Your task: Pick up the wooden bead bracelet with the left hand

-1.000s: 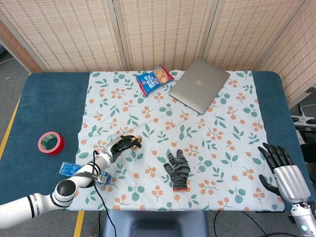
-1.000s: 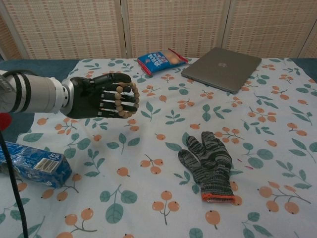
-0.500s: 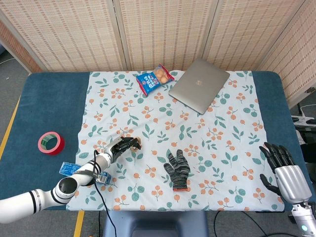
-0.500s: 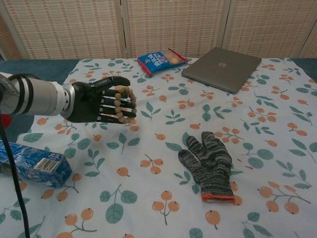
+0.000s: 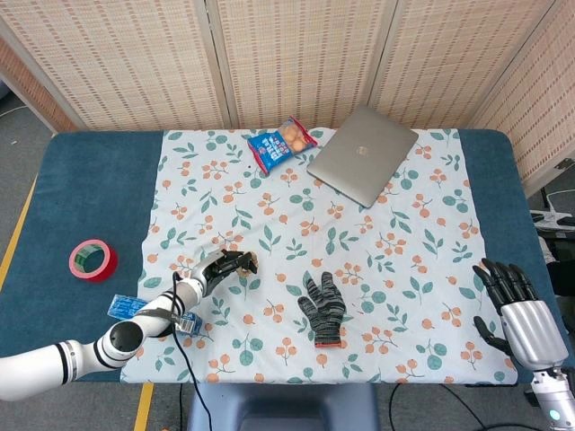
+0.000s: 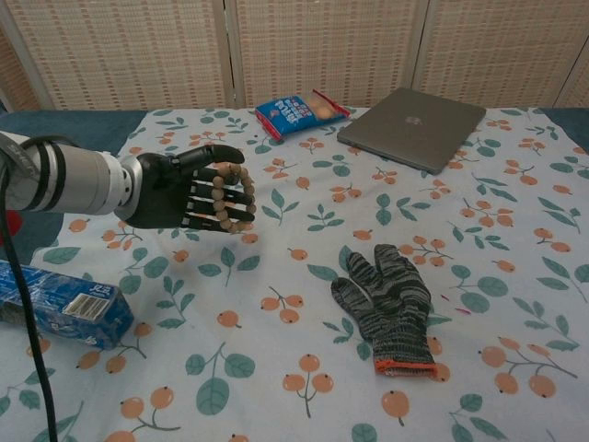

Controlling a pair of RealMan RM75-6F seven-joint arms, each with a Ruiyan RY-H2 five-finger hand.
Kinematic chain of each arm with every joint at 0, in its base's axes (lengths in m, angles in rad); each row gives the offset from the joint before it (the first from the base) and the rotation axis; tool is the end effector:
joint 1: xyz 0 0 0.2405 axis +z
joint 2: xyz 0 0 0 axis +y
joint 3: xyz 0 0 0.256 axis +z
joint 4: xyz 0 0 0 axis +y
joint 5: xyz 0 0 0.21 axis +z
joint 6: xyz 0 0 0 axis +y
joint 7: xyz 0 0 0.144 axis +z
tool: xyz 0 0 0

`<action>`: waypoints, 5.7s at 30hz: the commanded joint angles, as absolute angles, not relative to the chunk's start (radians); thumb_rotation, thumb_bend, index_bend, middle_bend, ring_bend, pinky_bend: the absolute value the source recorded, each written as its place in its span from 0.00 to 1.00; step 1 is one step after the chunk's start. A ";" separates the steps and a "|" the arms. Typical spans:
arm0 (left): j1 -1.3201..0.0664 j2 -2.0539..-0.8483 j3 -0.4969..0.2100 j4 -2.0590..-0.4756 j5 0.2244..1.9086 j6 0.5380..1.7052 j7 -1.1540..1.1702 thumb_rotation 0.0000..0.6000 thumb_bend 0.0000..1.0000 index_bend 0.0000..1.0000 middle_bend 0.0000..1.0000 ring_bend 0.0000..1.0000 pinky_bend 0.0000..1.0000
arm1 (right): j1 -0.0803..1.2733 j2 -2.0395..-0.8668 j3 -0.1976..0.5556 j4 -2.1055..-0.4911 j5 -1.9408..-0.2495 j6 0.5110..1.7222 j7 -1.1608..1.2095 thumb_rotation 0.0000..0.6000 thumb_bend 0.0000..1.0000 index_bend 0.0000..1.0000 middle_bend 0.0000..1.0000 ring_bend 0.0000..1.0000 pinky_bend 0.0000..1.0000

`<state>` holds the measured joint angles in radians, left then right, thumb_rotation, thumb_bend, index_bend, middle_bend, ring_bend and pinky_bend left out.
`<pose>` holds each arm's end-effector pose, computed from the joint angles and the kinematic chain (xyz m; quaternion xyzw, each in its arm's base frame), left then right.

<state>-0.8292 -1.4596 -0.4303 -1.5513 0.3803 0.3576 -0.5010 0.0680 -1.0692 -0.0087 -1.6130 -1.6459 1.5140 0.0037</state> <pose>-0.1123 0.3602 -0.0280 -0.3042 -0.8841 -0.3473 0.0723 -0.3018 -0.1623 0.1622 0.6468 -0.3571 0.3863 0.5522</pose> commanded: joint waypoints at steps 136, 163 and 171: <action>-0.666 -1.939 -0.105 -1.113 1.195 1.071 0.007 1.00 0.80 0.47 0.32 0.08 0.00 | 0.055 -1.035 -0.019 -1.632 -1.666 1.528 0.038 1.00 0.30 0.00 0.00 0.00 0.00; -0.646 -1.832 -0.171 -1.293 1.216 0.996 -0.014 0.22 0.25 0.14 0.00 0.00 0.00 | 0.056 -1.032 -0.017 -1.636 -1.657 1.520 0.034 1.00 0.30 0.00 0.00 0.00 0.00; -0.559 -1.660 -0.085 -1.499 1.439 1.226 0.014 0.62 0.37 0.14 0.01 0.00 0.00 | 0.048 -1.050 -0.007 -1.622 -1.669 1.557 0.030 1.00 0.30 0.00 0.00 0.00 0.00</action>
